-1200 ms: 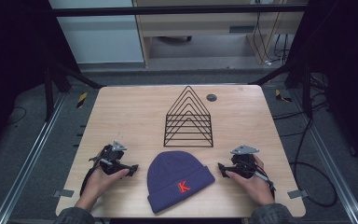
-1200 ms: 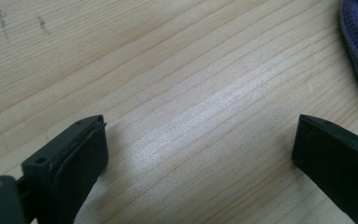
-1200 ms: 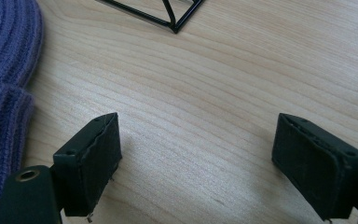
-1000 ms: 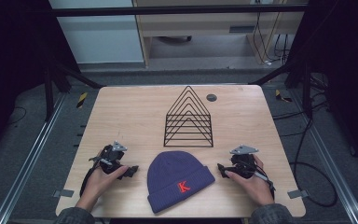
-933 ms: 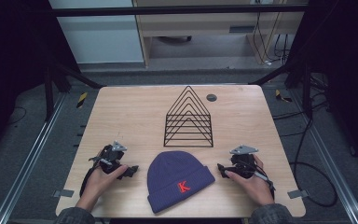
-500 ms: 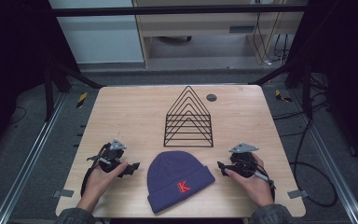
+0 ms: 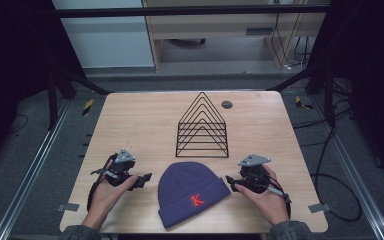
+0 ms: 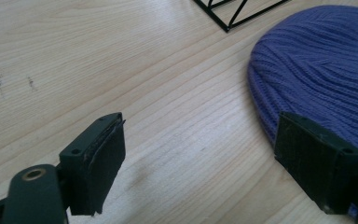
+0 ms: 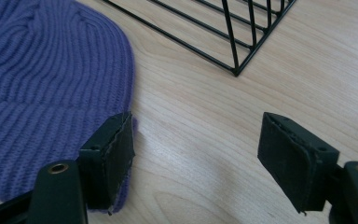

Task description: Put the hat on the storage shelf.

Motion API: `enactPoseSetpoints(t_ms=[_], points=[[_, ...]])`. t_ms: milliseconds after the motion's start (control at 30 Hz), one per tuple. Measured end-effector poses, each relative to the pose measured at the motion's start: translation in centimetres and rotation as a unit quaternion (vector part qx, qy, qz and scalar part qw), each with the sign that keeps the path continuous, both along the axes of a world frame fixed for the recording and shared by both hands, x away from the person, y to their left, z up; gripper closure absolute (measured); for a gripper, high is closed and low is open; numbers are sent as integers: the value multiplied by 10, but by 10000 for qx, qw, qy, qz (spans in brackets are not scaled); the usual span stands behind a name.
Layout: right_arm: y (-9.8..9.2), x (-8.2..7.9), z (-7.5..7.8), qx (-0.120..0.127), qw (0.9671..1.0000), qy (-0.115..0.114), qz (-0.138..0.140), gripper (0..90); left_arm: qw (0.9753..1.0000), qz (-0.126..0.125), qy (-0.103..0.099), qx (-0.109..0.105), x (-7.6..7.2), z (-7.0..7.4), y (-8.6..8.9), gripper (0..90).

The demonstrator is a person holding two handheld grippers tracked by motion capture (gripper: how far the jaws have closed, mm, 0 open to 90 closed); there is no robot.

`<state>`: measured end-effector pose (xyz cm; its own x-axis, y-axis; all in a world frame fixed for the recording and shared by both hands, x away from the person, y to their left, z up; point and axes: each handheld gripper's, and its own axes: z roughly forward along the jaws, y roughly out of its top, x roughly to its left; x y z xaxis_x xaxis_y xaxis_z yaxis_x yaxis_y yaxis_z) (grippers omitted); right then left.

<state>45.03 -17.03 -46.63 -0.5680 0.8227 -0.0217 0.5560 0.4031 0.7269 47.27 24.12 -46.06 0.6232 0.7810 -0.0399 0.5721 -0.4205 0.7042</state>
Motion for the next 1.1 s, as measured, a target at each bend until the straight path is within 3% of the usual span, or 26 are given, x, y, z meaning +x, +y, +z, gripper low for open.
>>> enactPoseSetpoints(t_ms=[167,333,467,700,833,867,1100], points=[[6,-5,5,-16,9999,-72,89,262,9999,-64,-109,90,-5,6,-9,183],[14,-10,8,-39,9992,-77,401,236,9995,-212,-167,145,-10,11,-22,187],[18,-12,6,-36,9985,-6,538,323,9996,-231,-136,76,-12,12,-26,217],[25,-15,11,-8,9973,-41,735,435,9992,-302,-110,231,-10,15,-36,253],[26,-15,8,-8,9968,34,800,471,9979,-496,65,408,-3,13,-53,266],[26,-15,8,-32,9966,37,827,476,9974,-540,212,424,1,11,-63,270],[26,-16,6,-12,9963,75,854,441,9947,-505,457,772,15,3,-80,273]])
